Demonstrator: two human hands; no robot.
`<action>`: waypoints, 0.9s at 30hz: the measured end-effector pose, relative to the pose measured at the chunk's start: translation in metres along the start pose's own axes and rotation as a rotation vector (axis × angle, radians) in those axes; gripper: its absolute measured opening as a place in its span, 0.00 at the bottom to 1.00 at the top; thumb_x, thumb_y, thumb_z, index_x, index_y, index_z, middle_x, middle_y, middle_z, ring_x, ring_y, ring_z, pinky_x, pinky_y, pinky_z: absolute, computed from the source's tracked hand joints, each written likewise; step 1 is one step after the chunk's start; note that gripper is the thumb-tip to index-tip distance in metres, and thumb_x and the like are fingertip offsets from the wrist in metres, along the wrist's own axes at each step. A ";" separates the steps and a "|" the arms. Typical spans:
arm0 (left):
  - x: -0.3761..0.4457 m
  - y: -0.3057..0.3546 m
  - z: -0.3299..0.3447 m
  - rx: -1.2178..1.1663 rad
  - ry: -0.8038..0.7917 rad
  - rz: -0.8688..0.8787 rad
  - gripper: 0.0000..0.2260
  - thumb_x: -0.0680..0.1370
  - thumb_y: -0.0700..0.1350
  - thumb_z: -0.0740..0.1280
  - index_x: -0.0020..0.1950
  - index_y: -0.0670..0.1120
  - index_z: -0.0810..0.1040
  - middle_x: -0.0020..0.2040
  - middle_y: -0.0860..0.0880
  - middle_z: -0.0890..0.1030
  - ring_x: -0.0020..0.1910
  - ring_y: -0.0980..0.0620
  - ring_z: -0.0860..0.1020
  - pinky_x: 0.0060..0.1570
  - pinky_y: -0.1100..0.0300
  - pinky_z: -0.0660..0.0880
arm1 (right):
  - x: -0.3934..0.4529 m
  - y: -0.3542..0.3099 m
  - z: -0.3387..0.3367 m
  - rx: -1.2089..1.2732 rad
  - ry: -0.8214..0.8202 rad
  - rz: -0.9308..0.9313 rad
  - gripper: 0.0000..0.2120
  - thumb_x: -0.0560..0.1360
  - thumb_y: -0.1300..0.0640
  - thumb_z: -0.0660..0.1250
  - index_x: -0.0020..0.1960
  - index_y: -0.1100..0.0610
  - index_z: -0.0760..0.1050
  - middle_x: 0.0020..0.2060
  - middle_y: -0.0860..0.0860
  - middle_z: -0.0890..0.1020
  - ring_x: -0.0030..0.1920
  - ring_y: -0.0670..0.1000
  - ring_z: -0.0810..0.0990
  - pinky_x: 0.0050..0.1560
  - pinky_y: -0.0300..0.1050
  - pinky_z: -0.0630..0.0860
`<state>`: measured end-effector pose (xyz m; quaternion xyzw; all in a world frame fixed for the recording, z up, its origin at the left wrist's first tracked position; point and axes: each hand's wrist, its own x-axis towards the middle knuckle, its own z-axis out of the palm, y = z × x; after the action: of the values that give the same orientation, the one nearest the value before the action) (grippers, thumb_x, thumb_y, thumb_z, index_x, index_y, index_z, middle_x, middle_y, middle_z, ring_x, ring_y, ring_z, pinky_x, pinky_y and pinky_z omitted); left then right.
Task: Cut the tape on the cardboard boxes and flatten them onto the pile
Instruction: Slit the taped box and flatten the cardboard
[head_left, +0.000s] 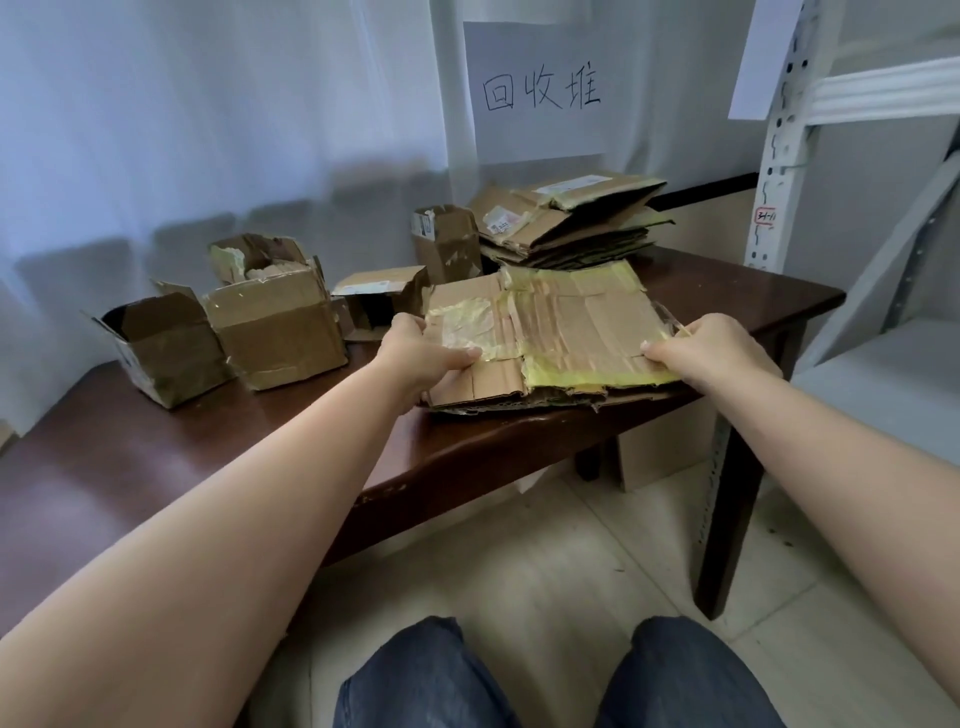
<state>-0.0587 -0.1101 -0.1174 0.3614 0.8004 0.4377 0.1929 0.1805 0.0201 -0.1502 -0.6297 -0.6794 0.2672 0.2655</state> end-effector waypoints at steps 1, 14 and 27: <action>0.000 0.003 -0.002 -0.009 -0.008 0.016 0.35 0.70 0.49 0.77 0.72 0.46 0.62 0.68 0.46 0.69 0.63 0.45 0.71 0.52 0.53 0.72 | 0.001 -0.002 -0.002 0.005 -0.005 0.004 0.19 0.71 0.41 0.67 0.50 0.56 0.75 0.41 0.51 0.77 0.42 0.56 0.76 0.38 0.45 0.69; 0.087 0.090 -0.025 -0.188 -0.032 0.154 0.23 0.71 0.43 0.77 0.62 0.51 0.72 0.57 0.44 0.77 0.53 0.44 0.80 0.48 0.53 0.79 | 0.087 -0.092 -0.053 0.100 0.268 -0.106 0.15 0.71 0.40 0.65 0.39 0.53 0.73 0.41 0.52 0.80 0.44 0.57 0.77 0.42 0.45 0.67; 0.265 0.161 0.059 -0.468 0.083 0.163 0.21 0.76 0.40 0.70 0.67 0.48 0.68 0.62 0.43 0.74 0.50 0.47 0.78 0.32 0.61 0.76 | 0.239 -0.152 -0.044 -0.039 0.594 -0.337 0.16 0.77 0.45 0.62 0.62 0.49 0.73 0.61 0.53 0.69 0.50 0.59 0.77 0.45 0.45 0.64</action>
<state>-0.1322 0.1782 -0.0123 0.3518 0.6528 0.6397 0.2022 0.0868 0.2502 -0.0068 -0.5637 -0.6720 0.0116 0.4800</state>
